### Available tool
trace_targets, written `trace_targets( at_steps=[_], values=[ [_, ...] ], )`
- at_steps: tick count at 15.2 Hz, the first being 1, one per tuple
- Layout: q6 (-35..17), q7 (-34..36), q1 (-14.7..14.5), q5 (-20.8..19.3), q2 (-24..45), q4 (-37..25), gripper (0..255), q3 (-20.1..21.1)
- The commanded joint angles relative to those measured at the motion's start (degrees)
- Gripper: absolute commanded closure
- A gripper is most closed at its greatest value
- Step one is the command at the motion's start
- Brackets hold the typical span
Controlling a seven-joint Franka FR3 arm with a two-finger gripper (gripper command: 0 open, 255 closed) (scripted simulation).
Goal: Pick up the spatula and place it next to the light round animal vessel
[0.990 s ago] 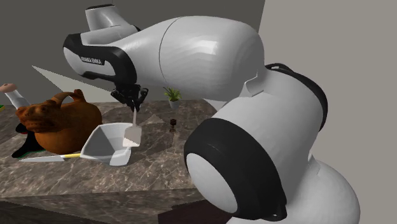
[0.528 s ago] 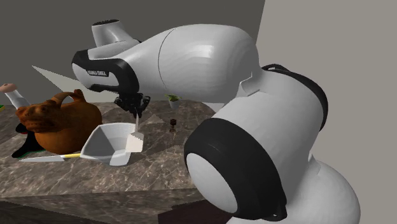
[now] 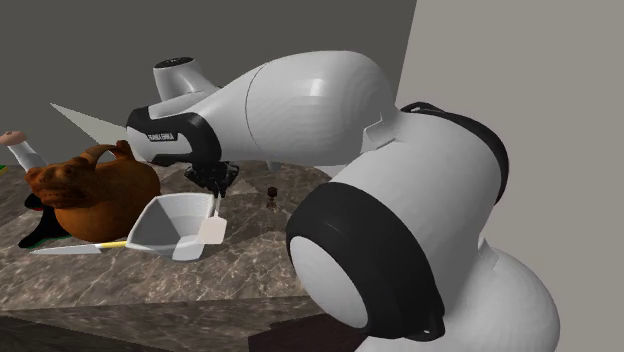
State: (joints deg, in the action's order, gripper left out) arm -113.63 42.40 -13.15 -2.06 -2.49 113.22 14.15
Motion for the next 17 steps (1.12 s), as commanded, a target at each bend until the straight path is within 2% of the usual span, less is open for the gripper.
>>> trace_targets(
  at_steps=[1, 17],
  values=[
    [-1.53, 0.05, 0.02, -0.11, 0.3, 1.21, 255, -0.02],
    [-13.41, 1.53, -0.44, -1.7, 4.55, 9.02, 255, -0.3]
  ],
)
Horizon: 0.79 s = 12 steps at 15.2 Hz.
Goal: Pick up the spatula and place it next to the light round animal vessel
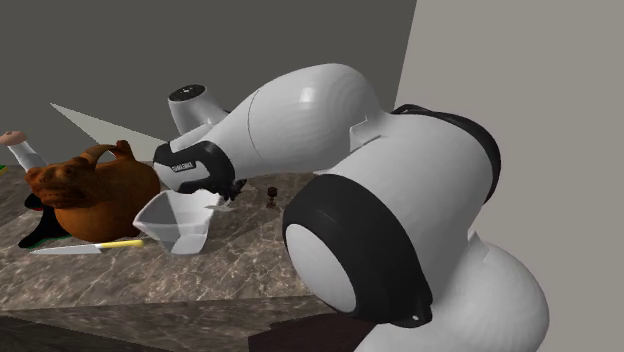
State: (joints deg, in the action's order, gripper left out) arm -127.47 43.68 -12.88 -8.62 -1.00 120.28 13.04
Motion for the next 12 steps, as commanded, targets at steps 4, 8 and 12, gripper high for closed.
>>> trace_targets(
  at_steps=[4, 8, 12],
  values=[
    [-2.49, 0.77, -0.97, 4.24, 4.59, 3.42, 255, 0.56],
    [-5.77, 1.54, -0.21, 3.28, 6.57, 4.82, 255, 1.3],
    [-5.77, 1.54, -0.19, 3.28, 6.57, 4.82, 255, 1.32]
  ],
)
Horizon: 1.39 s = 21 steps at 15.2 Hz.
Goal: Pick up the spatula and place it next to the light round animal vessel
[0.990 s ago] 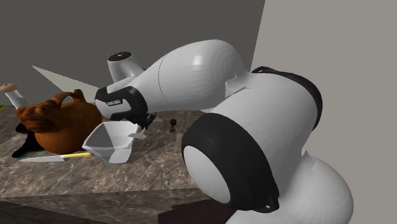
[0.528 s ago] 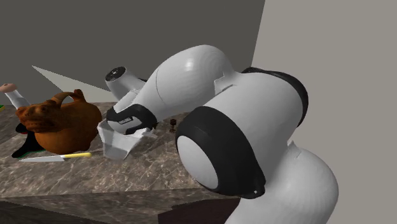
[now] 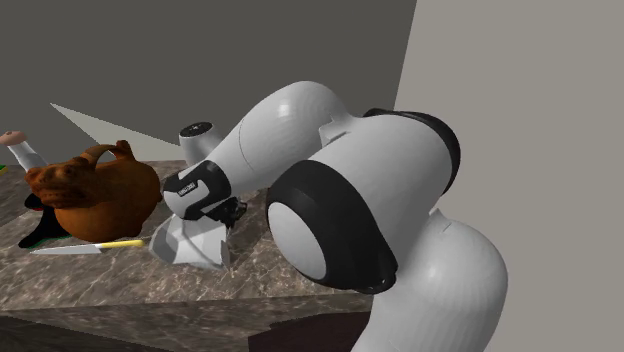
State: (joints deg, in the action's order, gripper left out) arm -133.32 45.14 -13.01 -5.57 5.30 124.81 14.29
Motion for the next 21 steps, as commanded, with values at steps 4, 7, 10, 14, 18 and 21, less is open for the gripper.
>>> trace_targets(
  at_steps=[4, 7, 10, 14, 18, 21],
  values=[
    [0.08, 0.08, -0.07, 0.22, 0.28, 0.29, 255, 0.07],
    [-0.12, -0.06, 0.02, 0.19, 0.4, 0.36, 0, -0.01],
    [0.08, 0.08, -0.07, 0.22, 0.27, 0.29, 0, 0.07],
    [6.86, -1.15, -0.02, 2.01, -3.98, -2.43, 0, 0.33],
    [6.86, -1.15, -0.03, 2.01, -3.98, -2.42, 0, 0.32],
    [6.86, -1.15, -0.03, 2.01, -3.98, -2.43, 0, 0.32]
  ],
)
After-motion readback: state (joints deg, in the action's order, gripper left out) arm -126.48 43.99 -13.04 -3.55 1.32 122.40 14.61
